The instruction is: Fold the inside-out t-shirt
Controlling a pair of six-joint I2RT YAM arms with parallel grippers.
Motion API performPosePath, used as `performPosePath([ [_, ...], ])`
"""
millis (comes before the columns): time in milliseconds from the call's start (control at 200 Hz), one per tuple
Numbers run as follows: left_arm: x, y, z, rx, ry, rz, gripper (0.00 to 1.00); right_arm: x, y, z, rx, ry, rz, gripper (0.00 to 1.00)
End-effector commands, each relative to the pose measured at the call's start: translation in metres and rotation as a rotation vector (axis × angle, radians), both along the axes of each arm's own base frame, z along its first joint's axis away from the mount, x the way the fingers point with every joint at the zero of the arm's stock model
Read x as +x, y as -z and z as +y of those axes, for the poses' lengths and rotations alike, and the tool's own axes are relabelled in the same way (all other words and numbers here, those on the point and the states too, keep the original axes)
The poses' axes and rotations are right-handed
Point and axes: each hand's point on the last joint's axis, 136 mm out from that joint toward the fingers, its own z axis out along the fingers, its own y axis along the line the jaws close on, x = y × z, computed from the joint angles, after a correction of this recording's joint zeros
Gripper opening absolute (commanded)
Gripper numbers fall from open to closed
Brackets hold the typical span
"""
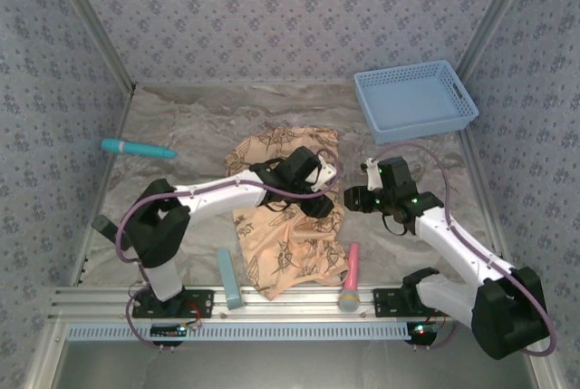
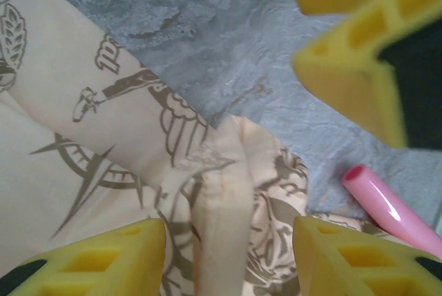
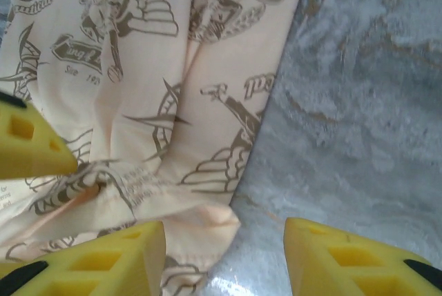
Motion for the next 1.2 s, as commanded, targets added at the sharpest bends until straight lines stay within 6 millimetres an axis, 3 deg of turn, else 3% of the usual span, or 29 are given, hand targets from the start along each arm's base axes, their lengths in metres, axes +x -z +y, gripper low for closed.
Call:
performPosePath([
  [0, 0.003, 0.009, 0.0, 0.094, 0.022, -0.023, 0.51, -0.011, 0.004, -0.004, 0.023, 0.027, 0.038, 0.5],
  [255, 0.011, 0.009, -0.007, 0.19, 0.065, -0.12, 0.45, -0.008, 0.006, -0.012, 0.016, 0.065, 0.016, 0.51],
  [290, 0.013, 0.009, -0.007, 0.205, 0.071, -0.133, 0.38, -0.007, 0.006, -0.013, 0.017, 0.07, 0.013, 0.51],
  [355, 0.016, 0.009, -0.007, 0.227, 0.072, -0.145, 0.16, -0.007, 0.007, -0.013, 0.021, 0.07, 0.01, 0.5],
  [440, 0.022, 0.001, -0.004, 0.242, 0.056, -0.171, 0.0, -0.013, 0.008, -0.002, 0.053, -0.017, -0.011, 0.49],
  [540, 0.025, -0.019, 0.0, 0.186, 0.019, -0.132, 0.0, -0.029, 0.002, 0.026, 0.117, -0.215, -0.12, 0.48],
  [695, 0.022, -0.047, 0.004, 0.007, -0.032, 0.025, 0.0, -0.038, -0.016, 0.047, 0.059, -0.408, -0.397, 0.46],
  [795, 0.02, -0.053, 0.01, -0.043, -0.07, 0.09, 0.0, -0.032, -0.022, 0.051, 0.023, -0.428, -0.494, 0.48],
  [970, 0.013, -0.056, 0.012, -0.081, -0.088, 0.147, 0.0, -0.011, -0.019, 0.054, -0.058, -0.4, -0.516, 0.47],
  [1144, 0.014, -0.056, 0.012, -0.097, -0.095, 0.165, 0.0, -0.007, -0.02, 0.08, -0.111, -0.492, -0.553, 0.46],
  [1194, 0.015, -0.057, 0.013, -0.099, -0.098, 0.164, 0.0, -0.009, -0.019, 0.084, -0.121, -0.517, -0.544, 0.32],
])
